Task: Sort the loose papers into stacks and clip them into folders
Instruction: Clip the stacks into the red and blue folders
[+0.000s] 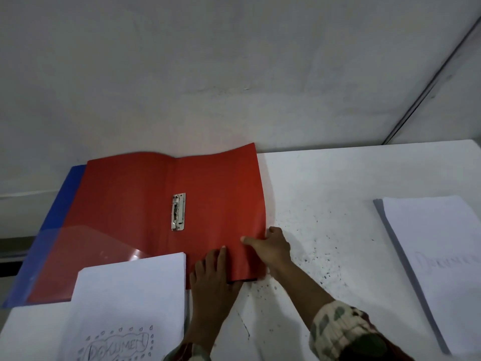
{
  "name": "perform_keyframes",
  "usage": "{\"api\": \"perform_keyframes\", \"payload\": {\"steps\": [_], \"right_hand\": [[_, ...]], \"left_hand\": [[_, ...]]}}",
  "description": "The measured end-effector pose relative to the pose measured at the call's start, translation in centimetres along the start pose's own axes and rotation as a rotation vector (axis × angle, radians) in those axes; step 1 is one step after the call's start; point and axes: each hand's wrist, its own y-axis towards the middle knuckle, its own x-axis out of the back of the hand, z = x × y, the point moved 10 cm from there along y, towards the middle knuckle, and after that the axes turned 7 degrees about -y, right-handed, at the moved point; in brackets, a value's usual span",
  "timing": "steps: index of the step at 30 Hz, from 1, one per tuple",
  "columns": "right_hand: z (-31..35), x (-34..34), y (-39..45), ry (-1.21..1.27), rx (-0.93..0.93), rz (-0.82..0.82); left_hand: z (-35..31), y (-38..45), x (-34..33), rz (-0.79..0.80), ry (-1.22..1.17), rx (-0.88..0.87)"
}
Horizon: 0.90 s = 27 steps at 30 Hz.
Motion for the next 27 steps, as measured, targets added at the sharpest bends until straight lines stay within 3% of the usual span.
{"api": "perform_keyframes", "payload": {"steps": [4, 10, 17, 27], "right_hand": [[0.4, 0.3, 0.6, 0.046, 0.078, 0.116], [0.4, 3.6, 0.6, -0.045, 0.198, -0.048], [-0.2, 8.2, 1.1, -0.104, 0.234, -0.121], [-4.3, 13.5, 2.6, -0.180, 0.178, -0.175]], "left_hand": [[0.7, -0.8, -1.5, 0.014, 0.004, -0.048], [1.8, -1.0, -2.2, -0.012, -0.066, -0.034], [3.0, -0.6, -1.0, -0.107, -0.119, -0.019], [-0.6, -1.1, -3.3, 0.004, 0.041, -0.068]]}}
